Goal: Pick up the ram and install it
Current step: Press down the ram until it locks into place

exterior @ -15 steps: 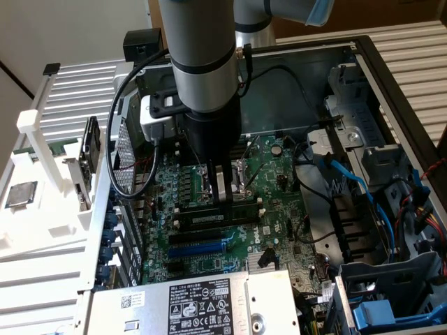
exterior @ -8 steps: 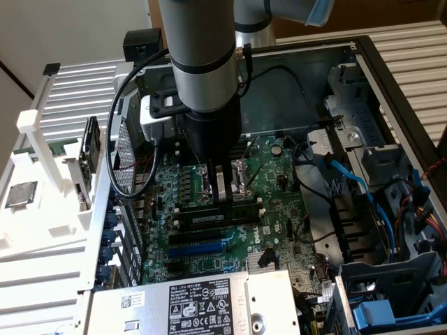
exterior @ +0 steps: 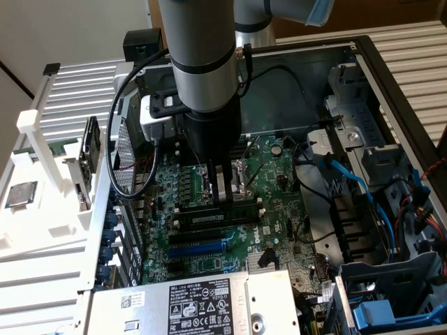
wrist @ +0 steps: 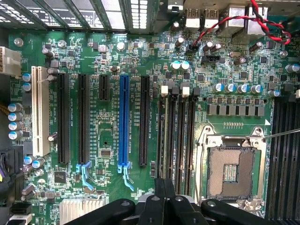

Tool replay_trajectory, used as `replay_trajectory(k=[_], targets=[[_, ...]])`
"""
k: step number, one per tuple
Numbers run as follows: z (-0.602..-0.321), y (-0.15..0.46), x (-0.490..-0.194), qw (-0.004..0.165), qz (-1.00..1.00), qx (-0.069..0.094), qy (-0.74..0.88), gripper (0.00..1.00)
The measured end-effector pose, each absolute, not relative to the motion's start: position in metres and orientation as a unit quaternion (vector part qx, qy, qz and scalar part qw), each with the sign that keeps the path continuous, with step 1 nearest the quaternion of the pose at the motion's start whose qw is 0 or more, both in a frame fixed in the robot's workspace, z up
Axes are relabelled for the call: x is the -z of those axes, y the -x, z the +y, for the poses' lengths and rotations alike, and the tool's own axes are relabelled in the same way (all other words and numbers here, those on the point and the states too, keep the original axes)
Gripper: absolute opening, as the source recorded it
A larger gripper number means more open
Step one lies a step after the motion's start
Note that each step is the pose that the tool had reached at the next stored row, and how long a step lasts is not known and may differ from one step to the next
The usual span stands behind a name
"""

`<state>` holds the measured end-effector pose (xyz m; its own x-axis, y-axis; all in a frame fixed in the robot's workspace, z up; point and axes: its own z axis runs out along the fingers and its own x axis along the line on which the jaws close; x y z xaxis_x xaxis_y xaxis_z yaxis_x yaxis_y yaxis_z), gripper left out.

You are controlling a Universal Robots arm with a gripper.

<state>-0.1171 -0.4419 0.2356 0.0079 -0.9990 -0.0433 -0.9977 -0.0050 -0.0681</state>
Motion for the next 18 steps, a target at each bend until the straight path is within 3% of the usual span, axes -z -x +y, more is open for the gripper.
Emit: replay_trajectory(k=[11,18], targets=[[-0.4419,0.1171,-0.2356,0.039,0.704,0.009,0.709,0.1],[-0.4418,0.117,-0.2365,0.029,0.705,-0.002,0.709,0.1]])
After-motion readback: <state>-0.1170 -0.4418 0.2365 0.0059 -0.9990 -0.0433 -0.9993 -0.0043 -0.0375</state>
